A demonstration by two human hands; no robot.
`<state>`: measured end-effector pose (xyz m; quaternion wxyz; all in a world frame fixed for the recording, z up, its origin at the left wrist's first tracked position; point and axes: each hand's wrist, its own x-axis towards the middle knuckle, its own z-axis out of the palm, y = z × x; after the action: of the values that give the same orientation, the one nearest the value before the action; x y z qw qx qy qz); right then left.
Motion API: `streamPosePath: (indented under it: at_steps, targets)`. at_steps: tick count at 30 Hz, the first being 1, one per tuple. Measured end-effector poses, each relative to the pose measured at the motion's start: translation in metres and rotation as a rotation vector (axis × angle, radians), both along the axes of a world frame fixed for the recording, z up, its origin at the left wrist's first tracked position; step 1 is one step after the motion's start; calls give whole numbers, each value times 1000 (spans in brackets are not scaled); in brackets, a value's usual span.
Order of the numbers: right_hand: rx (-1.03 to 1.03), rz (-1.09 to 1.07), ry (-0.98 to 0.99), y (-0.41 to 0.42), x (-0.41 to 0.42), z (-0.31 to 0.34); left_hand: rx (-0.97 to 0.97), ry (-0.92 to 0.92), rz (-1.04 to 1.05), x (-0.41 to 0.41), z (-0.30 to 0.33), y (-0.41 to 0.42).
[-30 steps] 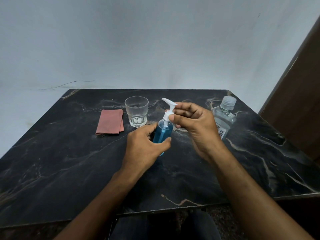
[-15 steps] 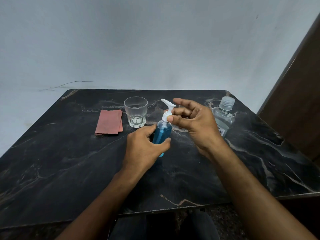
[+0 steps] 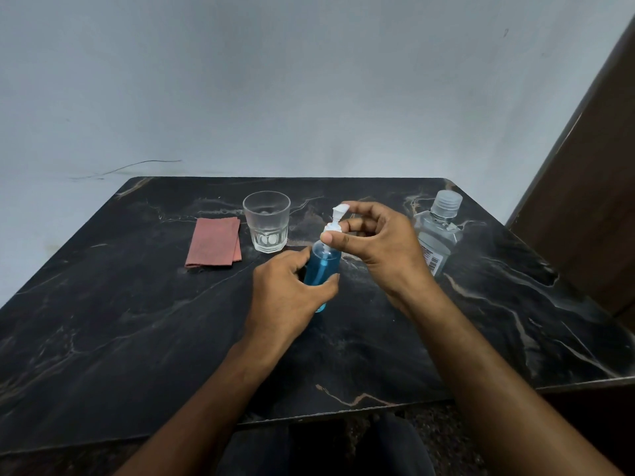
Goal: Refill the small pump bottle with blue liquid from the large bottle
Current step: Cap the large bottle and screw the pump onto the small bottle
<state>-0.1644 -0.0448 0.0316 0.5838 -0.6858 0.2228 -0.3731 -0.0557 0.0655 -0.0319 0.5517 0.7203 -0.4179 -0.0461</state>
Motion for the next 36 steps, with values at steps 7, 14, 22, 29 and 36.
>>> streamPosePath:
  at_steps: [7, 14, 22, 29, 36]
  targets:
    - [78, 17, -7, 3, -1, -6, -4, -19, -16, -1, 4, 1]
    - [-91, 156, 130, -9, -6, 3, -4, -4, -41, -3, 8, 4]
    - [-144, 302, 223, -18, -10, 8, 11, 6, -30, -1, 9, 3]
    - [-213, 302, 253, -22, -13, 10, 29, 4, -51, -2, 10, 2]
    - [-300, 206, 260, -25, -15, 3, 23, -19, -43, -4, 8, 2]
